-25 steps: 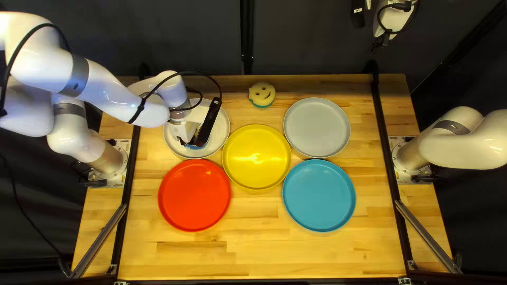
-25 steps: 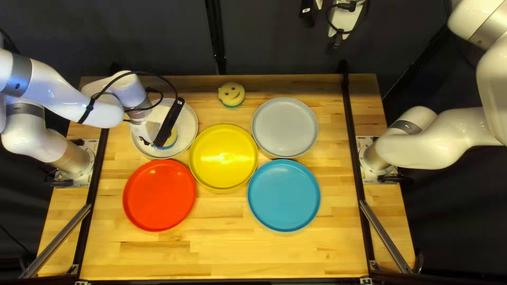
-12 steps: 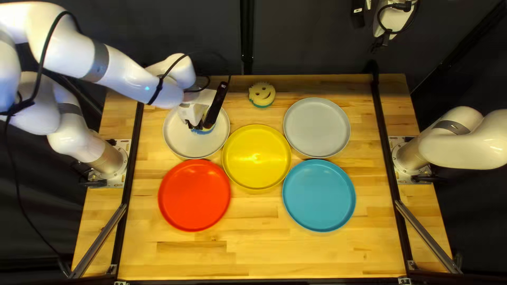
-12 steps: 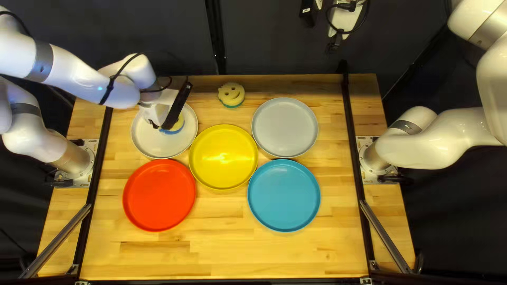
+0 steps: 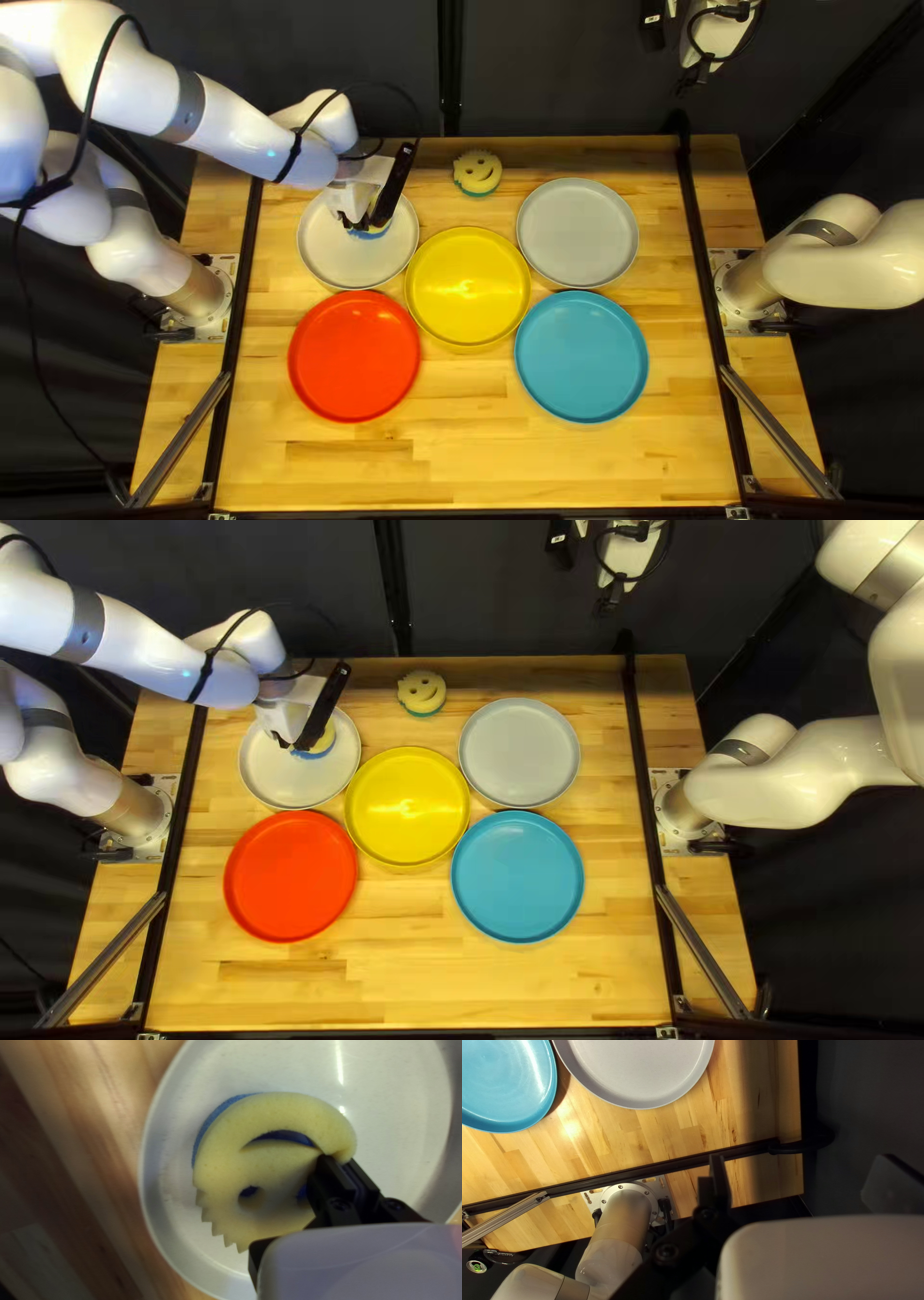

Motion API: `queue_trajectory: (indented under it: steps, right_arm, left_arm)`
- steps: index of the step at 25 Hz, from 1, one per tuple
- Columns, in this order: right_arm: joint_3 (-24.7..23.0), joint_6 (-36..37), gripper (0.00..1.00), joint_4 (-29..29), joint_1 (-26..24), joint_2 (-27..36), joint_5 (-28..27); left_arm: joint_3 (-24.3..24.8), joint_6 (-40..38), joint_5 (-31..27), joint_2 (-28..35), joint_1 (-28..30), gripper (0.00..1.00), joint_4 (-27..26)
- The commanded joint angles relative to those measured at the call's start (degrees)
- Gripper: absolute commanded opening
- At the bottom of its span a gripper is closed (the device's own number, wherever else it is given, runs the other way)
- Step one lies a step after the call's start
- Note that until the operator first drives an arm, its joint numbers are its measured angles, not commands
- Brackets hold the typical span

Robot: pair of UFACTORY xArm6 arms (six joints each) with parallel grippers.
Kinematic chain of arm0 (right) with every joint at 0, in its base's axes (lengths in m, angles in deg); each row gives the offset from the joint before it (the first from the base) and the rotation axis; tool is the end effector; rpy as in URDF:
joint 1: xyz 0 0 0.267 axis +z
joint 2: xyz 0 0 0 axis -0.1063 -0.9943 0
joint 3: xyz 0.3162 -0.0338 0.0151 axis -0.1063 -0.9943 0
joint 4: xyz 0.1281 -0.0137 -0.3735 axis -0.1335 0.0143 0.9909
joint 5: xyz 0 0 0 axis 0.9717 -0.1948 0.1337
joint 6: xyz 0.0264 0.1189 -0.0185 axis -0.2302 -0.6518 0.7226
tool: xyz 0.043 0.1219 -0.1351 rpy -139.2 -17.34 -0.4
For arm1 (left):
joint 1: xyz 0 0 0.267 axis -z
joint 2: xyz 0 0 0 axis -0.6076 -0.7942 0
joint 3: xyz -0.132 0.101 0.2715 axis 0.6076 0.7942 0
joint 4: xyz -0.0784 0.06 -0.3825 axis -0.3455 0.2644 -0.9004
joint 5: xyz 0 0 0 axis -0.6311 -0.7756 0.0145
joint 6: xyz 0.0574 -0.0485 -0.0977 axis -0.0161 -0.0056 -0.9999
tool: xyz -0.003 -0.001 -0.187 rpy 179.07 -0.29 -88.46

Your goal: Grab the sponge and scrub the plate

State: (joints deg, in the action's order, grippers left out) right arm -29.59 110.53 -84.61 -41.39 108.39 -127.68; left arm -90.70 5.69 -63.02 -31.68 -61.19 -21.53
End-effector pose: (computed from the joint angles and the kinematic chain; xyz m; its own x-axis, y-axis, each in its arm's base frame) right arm 0.2420 -0.2655 0.3357 0.9759 -0.2174 0.0168 -0.2176 -0.9759 0.0161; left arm 0.3239 0.1010 0.0182 0.9633 -0.2526 0.0910 -0.2659 -0.9449 0.1908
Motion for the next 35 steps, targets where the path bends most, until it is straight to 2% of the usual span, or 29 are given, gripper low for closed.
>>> queue_trajectory:
  steps: [1,9,16,19,27,31,35]
  right_arm:
    - [0.0,0.0,1.00,0.0,0.0,0.0,0.0]
    - [0.0,0.0,1.00,0.0,0.0,0.0,0.0]
    - [0.0,0.0,1.00,0.0,0.0,0.0,0.0]
    - [0.0,0.0,1.00,0.0,0.0,0.0,0.0]
    - [0.0,0.0,1.00,0.0,0.0,0.0,0.0]
    - [0.0,0.0,1.00,0.0,0.0,0.0,0.0]
    - [0.0,0.0,1.00,0.0,0.0,0.0,0.0]
  left_arm:
    - [3.4,-2.0,0.4,3.0,1.5,0.00,0.1]
    - [5.3,-2.1,1.0,3.6,1.3,0.00,-0.5]
    - [4.8,1.5,0.1,3.2,-4.6,0.00,0.3]
    - [4.4,1.5,-0.3,3.4,-5.2,0.00,0.4]
    - [2.5,-6.9,-0.6,6.1,3.3,0.00,2.7]
    - [0.5,-13.2,-0.9,7.3,9.1,0.00,6.0]
    - [-0.5,-17.7,-0.3,8.3,12.5,0.00,10.1]
